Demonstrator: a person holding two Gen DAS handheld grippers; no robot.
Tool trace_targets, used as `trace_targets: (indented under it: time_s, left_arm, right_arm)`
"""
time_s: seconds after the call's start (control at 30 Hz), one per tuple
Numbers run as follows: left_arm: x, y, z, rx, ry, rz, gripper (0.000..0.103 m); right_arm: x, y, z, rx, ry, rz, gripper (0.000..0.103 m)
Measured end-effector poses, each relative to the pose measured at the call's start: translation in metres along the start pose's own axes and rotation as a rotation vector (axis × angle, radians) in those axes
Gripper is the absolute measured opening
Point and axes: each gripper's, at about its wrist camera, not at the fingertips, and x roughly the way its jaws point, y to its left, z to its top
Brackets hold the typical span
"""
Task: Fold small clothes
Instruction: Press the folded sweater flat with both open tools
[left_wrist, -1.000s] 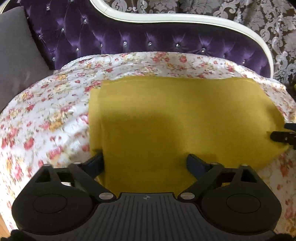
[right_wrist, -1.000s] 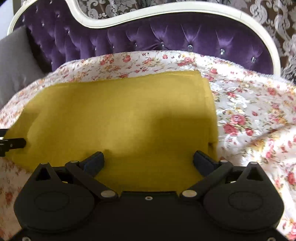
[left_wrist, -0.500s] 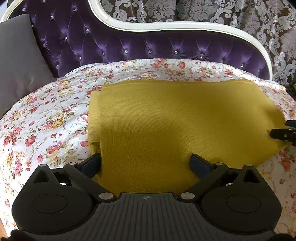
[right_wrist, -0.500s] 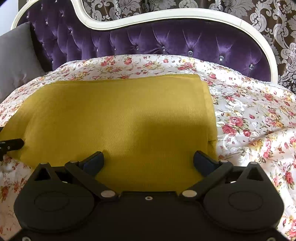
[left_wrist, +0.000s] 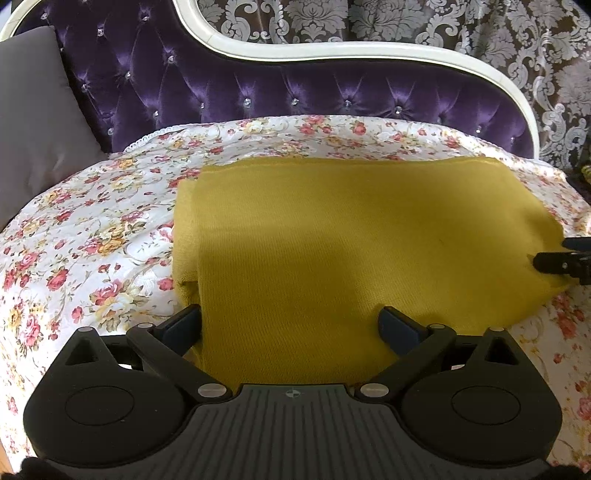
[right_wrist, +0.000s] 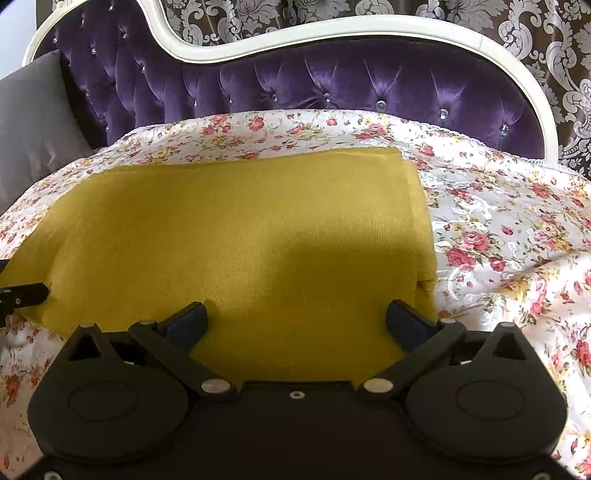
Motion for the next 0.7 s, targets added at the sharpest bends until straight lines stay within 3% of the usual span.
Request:
trace_targets:
  time_s: [0.27,0.43,0.5,0.6,0.7]
  left_arm:
    - [-0.002,-0.003,0.0,0.02,-0.002,0.006,0.1]
    - [-0.011,-0.006,-0.001,0.016,0.003,0.024,0.091]
    - [-0.018,-0.008,0.002,0.01,0.013,0.026,0.082]
    - [-0.027,-0.013,0.01,-0.018,0.027,0.013,0.082]
    - [-0.035,-0.025,0.024,-0.005,-0.01,0.031,0.082]
  right_arm:
    - [0.001,-0.002,0.0,0.008,-0.002,0.013,0.103]
    - [0.0,-0.004,0.0,0.018,-0.008,0.021,0.103]
    - [0.0,-0.005,0.0,0.02,-0.009,0.024,0.103]
    - [-0.001,-0.007,-0.001,0.03,-0.016,0.032,0.103]
    - [-0.002,-0.008,-0.001,0.042,-0.021,0.042,0.103]
